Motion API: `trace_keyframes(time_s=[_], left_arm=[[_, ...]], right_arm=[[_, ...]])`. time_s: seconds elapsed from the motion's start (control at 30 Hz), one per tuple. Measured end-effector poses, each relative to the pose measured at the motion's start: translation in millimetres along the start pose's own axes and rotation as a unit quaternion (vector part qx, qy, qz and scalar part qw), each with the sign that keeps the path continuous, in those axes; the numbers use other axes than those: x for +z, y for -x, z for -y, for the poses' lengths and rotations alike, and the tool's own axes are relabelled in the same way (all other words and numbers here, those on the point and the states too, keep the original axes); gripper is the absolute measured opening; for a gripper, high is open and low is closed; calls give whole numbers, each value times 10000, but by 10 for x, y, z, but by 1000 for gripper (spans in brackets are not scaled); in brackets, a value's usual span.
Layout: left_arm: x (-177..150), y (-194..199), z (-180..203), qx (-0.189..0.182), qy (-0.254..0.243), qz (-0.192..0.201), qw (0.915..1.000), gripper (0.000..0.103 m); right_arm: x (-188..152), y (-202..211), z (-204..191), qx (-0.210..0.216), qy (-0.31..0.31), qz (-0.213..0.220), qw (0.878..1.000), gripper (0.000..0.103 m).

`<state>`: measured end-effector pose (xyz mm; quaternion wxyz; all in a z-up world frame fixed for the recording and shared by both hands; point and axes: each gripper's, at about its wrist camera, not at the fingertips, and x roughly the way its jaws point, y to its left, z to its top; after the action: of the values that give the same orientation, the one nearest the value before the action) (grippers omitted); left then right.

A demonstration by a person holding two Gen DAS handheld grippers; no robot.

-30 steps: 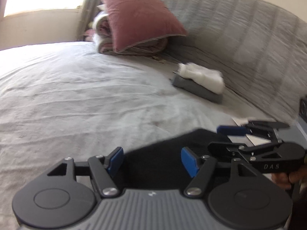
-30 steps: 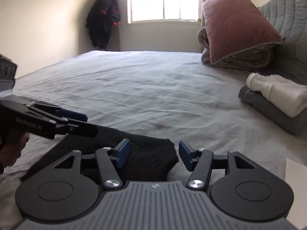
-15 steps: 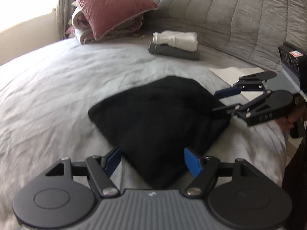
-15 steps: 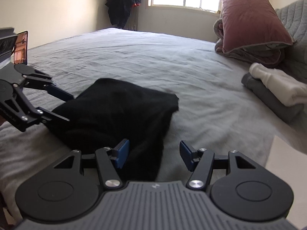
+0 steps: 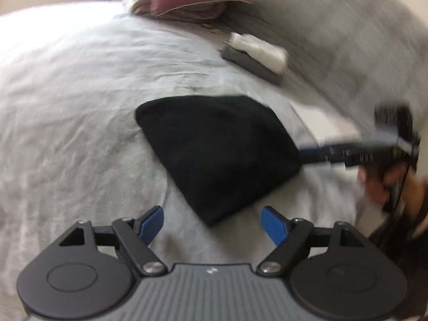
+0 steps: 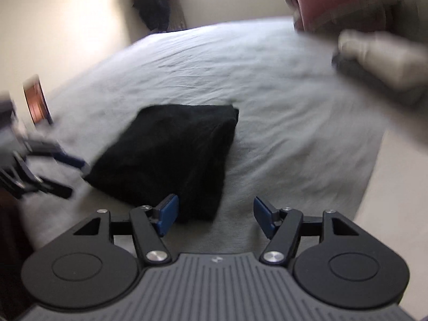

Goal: Fold clothes
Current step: 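Grasp the folded black shirt with the left gripper while the right gripper grasps it, then carry the folded shirt with both grippers onto the stack of folded clothes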

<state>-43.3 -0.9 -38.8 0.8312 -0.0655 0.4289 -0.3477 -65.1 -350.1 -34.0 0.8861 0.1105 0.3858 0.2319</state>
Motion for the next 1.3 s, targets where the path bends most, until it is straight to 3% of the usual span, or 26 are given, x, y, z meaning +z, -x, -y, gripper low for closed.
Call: trace_keyframes(time_s=[0.1,0.23,0.4,0.47,0.53,0.57,0.6,0.63,0.77,0.9,1.1,1.3], left_arm=[[74,-117,-185,-138,781,139,9967,78],[133,-289,-329,-312,1554,452,9863,72],[146,-460,-438,-513,2166,856,9711,65],[150,-510,-449,-547,2307,933,9670,58],[160,-540,-468,-535,2460,953,9631,36],[157,-546,-476,-534,2556,942,9607,29],[162,-548,-480,-539,2637,950,9584,21],[182,-544,-478,-552,2694,989,9563,19],[379,-536,-388,-595,2605,1095,9574,16],[782,-636,-256,-699,2352,1101,9631,14],[1640,-1028,115,-886,1743,1133,9741,13],[2673,-1604,654,-940,927,1132,9848,13]], right_arm=[[70,-73,212,383,-991,-24,9943,66],[144,-203,402,757,-1944,52,9780,66],[241,-459,361,928,-2295,116,9688,59],[290,-555,323,971,-2337,141,9673,55],[328,-647,296,1020,-2435,138,9644,44],[347,-693,282,1044,-2485,135,9629,34],[367,-679,275,1064,-2527,179,9615,31],[388,-656,268,1084,-2567,230,9601,29],[472,-566,241,1164,-2726,433,9541,25],[617,-341,219,1028,-2726,794,9533,25],[1049,137,361,469,-2581,1586,9519,24],[1494,528,732,-417,-2392,2555,9358,24]])
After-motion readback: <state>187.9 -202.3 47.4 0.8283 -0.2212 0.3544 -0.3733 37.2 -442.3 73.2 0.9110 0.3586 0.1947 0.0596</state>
